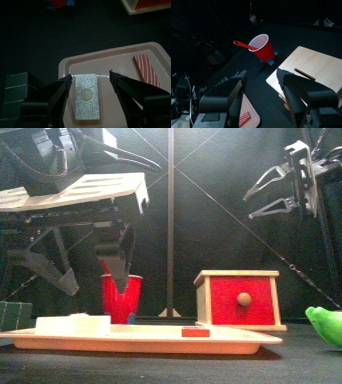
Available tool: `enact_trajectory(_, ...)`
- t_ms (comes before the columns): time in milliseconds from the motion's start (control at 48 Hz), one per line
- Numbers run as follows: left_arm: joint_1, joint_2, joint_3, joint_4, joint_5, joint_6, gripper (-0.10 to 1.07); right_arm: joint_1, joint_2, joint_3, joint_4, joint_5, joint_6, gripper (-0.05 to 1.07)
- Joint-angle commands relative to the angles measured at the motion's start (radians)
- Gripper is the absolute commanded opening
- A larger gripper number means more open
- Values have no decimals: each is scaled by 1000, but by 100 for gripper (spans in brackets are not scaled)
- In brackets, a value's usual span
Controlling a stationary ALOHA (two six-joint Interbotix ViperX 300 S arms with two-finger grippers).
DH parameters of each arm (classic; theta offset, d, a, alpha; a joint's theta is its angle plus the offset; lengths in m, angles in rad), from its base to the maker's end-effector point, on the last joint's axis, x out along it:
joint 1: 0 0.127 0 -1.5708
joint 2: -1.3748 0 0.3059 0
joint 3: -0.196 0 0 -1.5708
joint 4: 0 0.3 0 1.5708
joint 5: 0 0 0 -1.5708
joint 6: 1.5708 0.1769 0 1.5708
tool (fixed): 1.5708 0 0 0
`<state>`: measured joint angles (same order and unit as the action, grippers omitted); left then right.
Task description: Grab drawer handle
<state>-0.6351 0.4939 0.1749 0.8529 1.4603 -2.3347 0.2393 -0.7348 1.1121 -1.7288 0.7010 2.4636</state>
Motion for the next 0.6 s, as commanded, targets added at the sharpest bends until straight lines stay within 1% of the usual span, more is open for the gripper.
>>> enact_trajectory(0,3,-38,-8,5,3,3,94,2,2,-9,-2,3,2,85)
enact_trajectory(62,6,-49,-3,8,5,8,94,2,2,-9,0,5,2,85)
enact_trajectory(167,8,-80,26,25,0,12,94,2,0,-9,0,5,0,85)
enact_trajectory(354,14,-189,106,40,-23,51,94,-6,2,-3,3,8,2,85)
enact_trajectory(458,31,-238,143,60,-61,84,94,-6,0,-2,14,18,5,85)
enact_trajectory(583,57,-291,178,103,-140,144,94,-3,2,3,28,38,6,85)
